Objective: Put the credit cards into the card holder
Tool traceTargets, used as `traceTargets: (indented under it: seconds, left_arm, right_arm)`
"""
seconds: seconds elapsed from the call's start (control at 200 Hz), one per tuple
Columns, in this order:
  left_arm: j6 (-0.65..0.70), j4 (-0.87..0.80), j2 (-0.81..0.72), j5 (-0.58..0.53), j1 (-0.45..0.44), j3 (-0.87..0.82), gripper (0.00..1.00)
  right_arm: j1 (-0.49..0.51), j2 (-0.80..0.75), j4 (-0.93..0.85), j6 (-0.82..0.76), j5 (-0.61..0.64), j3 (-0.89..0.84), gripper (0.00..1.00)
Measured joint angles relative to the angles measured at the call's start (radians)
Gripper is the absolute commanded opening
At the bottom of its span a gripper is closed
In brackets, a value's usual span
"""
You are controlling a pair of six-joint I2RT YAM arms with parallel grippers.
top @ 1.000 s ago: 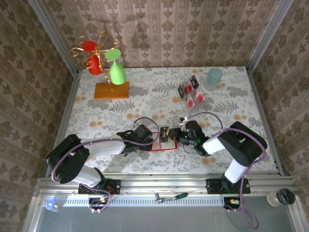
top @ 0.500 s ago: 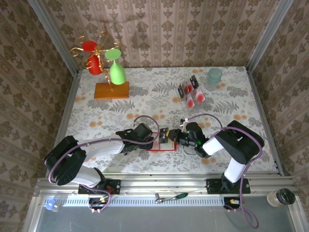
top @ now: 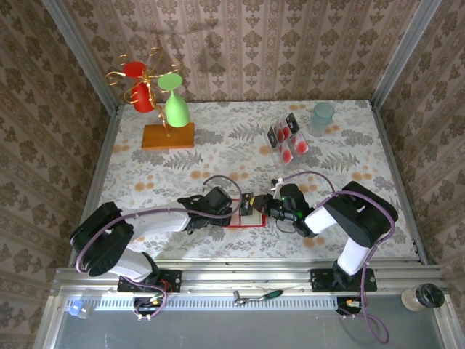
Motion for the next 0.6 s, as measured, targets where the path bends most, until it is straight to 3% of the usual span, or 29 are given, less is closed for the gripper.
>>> traceTargets:
  seconds: [0.325,0.6]
  left_arm:
    - [-0.025,0.018,0.014,-0.011,0.0,-0.012,1.0]
    - [-0.035,0.035,0.016,-0.014,-0.001,-0.018,1.0]
  right_arm:
    - [0.0,-0.129,-0.105,-0.027,0.002,0.001,0.0]
    - [0.0,-0.119,-0.128,-0.033,0.01,0.01,0.0]
